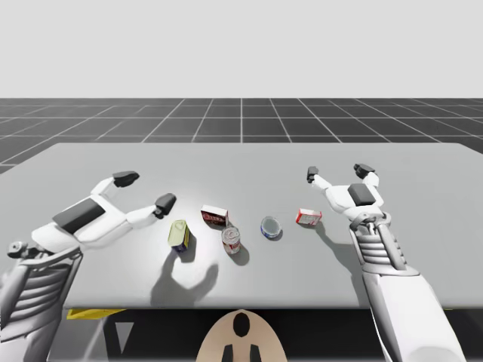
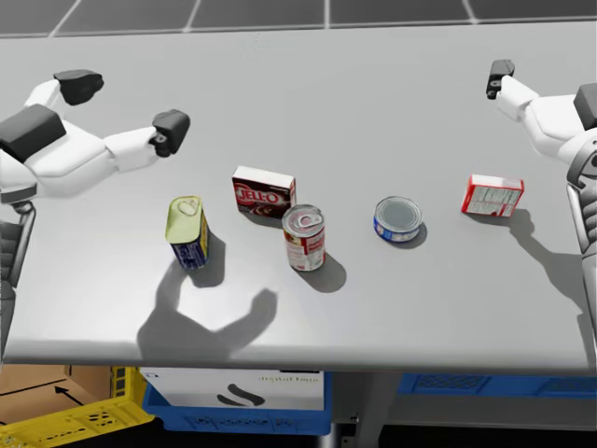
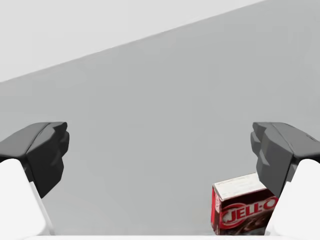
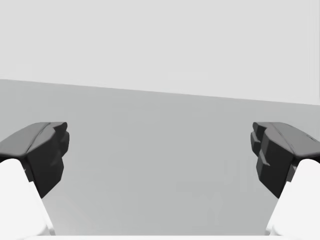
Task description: Grasp the soup can and hold it up.
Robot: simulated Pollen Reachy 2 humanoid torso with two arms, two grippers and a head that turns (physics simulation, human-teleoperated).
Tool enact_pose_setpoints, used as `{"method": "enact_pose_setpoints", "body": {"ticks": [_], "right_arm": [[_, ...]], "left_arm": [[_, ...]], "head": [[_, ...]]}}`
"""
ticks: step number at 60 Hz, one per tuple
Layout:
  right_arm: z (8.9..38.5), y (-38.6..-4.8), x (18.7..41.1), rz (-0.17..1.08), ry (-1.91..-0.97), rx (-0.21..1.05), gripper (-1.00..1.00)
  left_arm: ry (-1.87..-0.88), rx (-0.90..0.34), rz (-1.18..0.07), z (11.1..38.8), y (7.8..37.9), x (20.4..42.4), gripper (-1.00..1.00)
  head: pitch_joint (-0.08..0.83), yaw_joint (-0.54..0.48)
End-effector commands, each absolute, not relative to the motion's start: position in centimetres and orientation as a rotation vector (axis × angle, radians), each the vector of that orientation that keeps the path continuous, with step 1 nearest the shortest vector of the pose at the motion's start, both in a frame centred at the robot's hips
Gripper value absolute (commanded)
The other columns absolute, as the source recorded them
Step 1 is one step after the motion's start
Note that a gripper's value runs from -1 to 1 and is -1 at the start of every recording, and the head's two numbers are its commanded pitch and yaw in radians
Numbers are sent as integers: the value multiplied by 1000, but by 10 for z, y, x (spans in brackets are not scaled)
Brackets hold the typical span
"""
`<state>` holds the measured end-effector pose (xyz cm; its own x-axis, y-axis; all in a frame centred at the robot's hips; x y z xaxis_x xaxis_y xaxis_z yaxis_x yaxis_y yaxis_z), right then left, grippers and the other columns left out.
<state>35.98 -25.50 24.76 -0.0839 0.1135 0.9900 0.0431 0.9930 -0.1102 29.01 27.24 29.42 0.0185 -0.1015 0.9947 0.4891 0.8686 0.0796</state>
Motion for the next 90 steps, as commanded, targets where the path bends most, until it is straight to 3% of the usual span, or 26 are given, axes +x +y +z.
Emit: {"method": "enact_pose_setpoints", "body": {"ticks": [1, 9, 27, 90], "right_arm": [[247, -255, 360, 60, -1654, -120, -1000], [247, -255, 360, 62, -1655, -120, -1000], [248, -255, 359, 64, -1659, -120, -1000], [252, -256, 357, 69, -1672, -111, -1000]], "left_arm": [[-1308, -429, -618, 295, 261, 267, -1000], [-1194, -440, -741, 282, 247, 257, -1000], [-1066, -483, -800, 233, 210, 258, -1000], [-999, -522, -808, 185, 126, 297, -1000]], "head": [[716, 67], [715, 69], [715, 64], [718, 40]]}}
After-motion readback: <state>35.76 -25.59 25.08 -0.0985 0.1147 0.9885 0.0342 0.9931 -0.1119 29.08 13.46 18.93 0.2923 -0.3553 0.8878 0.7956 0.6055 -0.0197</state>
